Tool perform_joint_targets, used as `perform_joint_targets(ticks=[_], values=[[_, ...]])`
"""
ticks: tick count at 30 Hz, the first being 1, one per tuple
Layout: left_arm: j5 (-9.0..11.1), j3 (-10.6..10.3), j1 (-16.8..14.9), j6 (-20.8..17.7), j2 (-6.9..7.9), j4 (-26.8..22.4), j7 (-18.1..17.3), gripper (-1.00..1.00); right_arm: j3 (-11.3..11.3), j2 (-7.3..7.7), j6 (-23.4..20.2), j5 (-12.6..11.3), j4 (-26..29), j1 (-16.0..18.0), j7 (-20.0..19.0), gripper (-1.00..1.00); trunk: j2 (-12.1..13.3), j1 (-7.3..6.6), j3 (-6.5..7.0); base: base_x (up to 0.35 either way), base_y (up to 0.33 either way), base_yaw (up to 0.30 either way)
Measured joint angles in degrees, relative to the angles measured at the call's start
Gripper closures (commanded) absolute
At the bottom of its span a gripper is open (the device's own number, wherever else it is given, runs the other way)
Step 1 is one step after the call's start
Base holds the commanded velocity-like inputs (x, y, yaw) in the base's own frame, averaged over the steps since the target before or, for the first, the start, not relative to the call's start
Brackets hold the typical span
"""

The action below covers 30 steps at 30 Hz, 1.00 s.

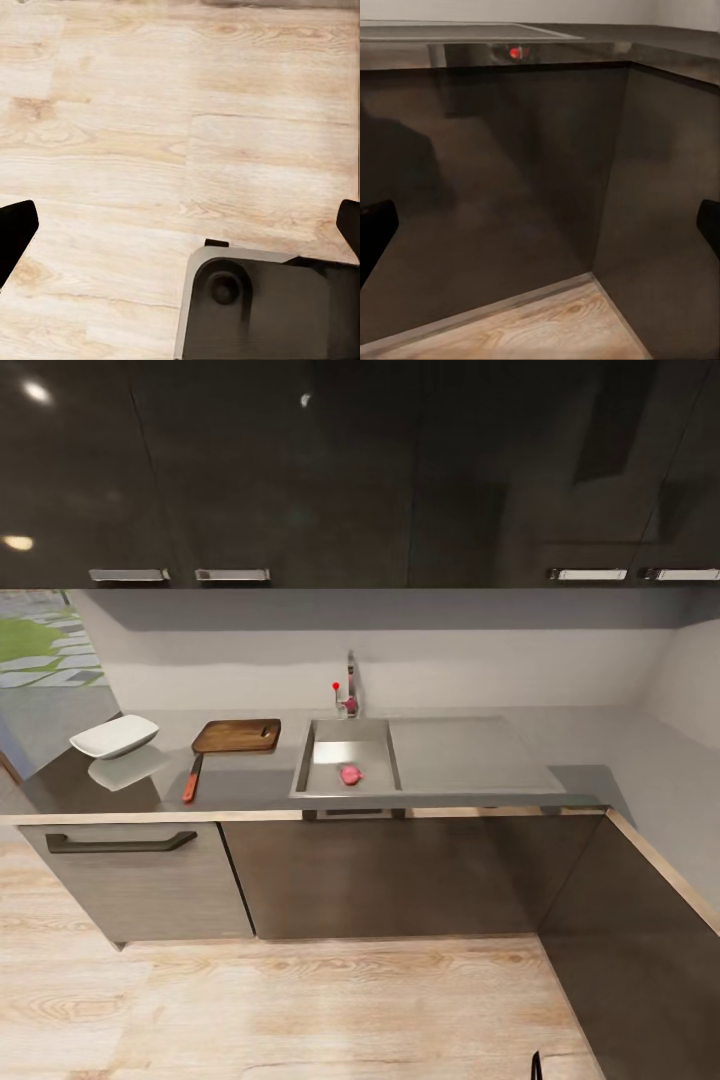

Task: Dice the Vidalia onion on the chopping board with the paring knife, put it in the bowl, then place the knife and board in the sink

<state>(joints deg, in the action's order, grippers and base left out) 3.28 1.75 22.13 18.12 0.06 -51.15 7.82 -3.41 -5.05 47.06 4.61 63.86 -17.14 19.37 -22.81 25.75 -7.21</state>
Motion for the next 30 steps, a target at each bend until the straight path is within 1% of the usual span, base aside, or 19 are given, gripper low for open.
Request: perform_joint_targets(ticks=[3, 5, 6, 7, 9, 11, 13, 15, 16, 17, 18, 19, 20, 22, 24, 26, 28, 29, 30], values=[[-0.2, 0.0, 0.0, -8.1, -0.09, -8.7, 0.0, -1.0, 0.1, 0.0, 0.0, 0.0, -0.1, 0.0, 0.0, -1.0, 0.0, 0.0, 0.0, 0.0, 0.0, 0.0], [-0.3, -0.1, 0.0, -19.7, -0.11, -18.1, -0.1, -1.0, 0.1, 0.0, 0.0, 0.0, -0.2, 0.0, 0.0, -1.0, 0.0, 0.0, 0.01, 0.0, 0.0, 0.0], [-0.4, -0.2, -0.1, -31.3, -0.18, -27.2, -0.2, -1.0, 0.2, 0.0, 0.0, 0.1, -0.2, 0.0, -0.1, -1.0, 0.0, 0.0, 0.01, 0.0, 0.0, 0.0], [-0.5, -0.3, -0.3, -35.8, -0.33, -32.0, -0.3, -1.0, 0.2, 0.0, 0.0, 0.1, -0.2, 0.0, -0.1, -1.0, 0.0, 0.0, 0.01, 0.0, 0.0, 0.0], [-0.5, -0.4, -2.0, -39.6, -0.98, -34.7, -0.3, -1.0, 0.2, 0.0, 0.0, 0.1, -0.2, 0.0, -0.1, -1.0, 0.0, 0.0, 0.01, 0.0, 0.0, 0.0], [-0.6, -0.5, -4.2, -41.4, -1.77, -35.7, -0.3, -1.0, 0.2, 0.0, 0.0, 0.1, -0.3, 0.0, -0.1, -1.0, 0.0, 0.0, 0.0, 0.0, 0.0, 0.0], [-0.9, -0.6, -7.8, -44.3, -2.75, -36.6, -0.3, -1.0, 0.2, 0.0, 0.0, 0.1, -0.5, 0.0, -0.1, -1.0, 0.0, 0.0, 0.0, 0.0, 0.0, 0.0], [-1.4, -1.1, -11.3, -48.5, -3.48, -37.1, -0.3, -1.0, 0.2, 0.0, 0.0, 0.1, -0.7, 0.0, -0.1, -1.0, 0.0, 0.0, 0.0, 0.0, 0.0, 0.0], [-1.8, -1.8, -13.8, -51.7, -4.08, -37.3, -0.3, -1.0, 0.2, 0.0, 0.0, 0.1, -0.8, 0.0, -0.1, -1.0, 0.0, 0.0, 0.01, 0.0, 0.0, 0.0], [-1.9, -2.2, -15.3, -53.4, -4.47, -37.3, -0.3, -1.0, 0.2, 0.0, 0.0, 0.1, -0.9, 0.0, -0.1, -1.0, 0.0, 0.0, 0.0, 0.0, 0.0, 0.0], [-2.2, -3.1, -18.0, -56.5, -5.24, -37.4, -0.3, -1.0, 0.2, 0.0, 0.0, 0.1, -0.9, 0.0, -0.1, -1.0, 0.0, 0.0, 0.01, 0.0, 0.0, 0.0], [-2.4, -3.5, -19.6, -58.0, -5.65, -37.5, -0.3, -1.0, 0.2, 0.0, 0.0, 0.1, -1.0, 0.0, -0.1, -1.0, 0.0, 0.0, 0.0, 0.0, 0.0, 0.0], [-2.7, -4.1, -22.3, -60.5, -6.39, -37.6, -0.3, -1.0, 0.2, 0.0, 0.0, 0.1, -1.0, 0.0, -0.1, -1.0, 0.0, 0.01, 0.03, 0.0, 0.0, 0.0], [-3.0, -4.8, -26.7, -63.7, -7.25, -37.6, -0.2, -1.0, 0.2, 0.0, -0.1, 0.1, -1.1, 0.0, -0.1, -1.0, 0.0, 0.0, 0.03, 0.0, 0.0, 0.0], [-3.1, -5.4, -30.1, -65.6, -7.67, -37.6, -0.2, -1.0, 0.2, 0.0, -0.1, 0.1, -1.1, 0.0, -0.1, -1.0, 0.0, 0.0, 0.02, 0.0, 0.0, 0.0], [-3.0, -6.8, -37.4, -70.3, -8.2, -37.4, -0.1, -1.0, 0.2, 0.0, -0.1, 0.1, -1.1, 0.0, -0.1, -1.0, 0.0, 0.01, 0.03, 0.0, 0.0, 0.0], [-3.0, -7.2, -42.1, -72.5, -8.33, -37.1, -0.1, -1.0, 0.2, 0.0, -0.1, 0.1, -1.1, 0.0, -0.1, -1.0, 0.0, 0.0, 0.03, 0.0, 0.0, 0.0], [-2.9, -7.5, -46.8, -73.6, -8.45, -36.0, -0.1, -1.0, 0.2, 0.0, -0.1, 0.1, -1.2, 0.0, -0.1, -1.0, 0.0, 0.0, 0.02, 0.0, 0.0, 0.0], [-2.9, -7.6, -49.8, -74.1, -8.51, -35.1, -0.1, -1.0, 0.2, 0.0, -0.1, 0.1, -1.2, 0.0, -0.1, -1.0, 0.0, 0.01, 0.03, 0.0, 0.0, 0.0]])
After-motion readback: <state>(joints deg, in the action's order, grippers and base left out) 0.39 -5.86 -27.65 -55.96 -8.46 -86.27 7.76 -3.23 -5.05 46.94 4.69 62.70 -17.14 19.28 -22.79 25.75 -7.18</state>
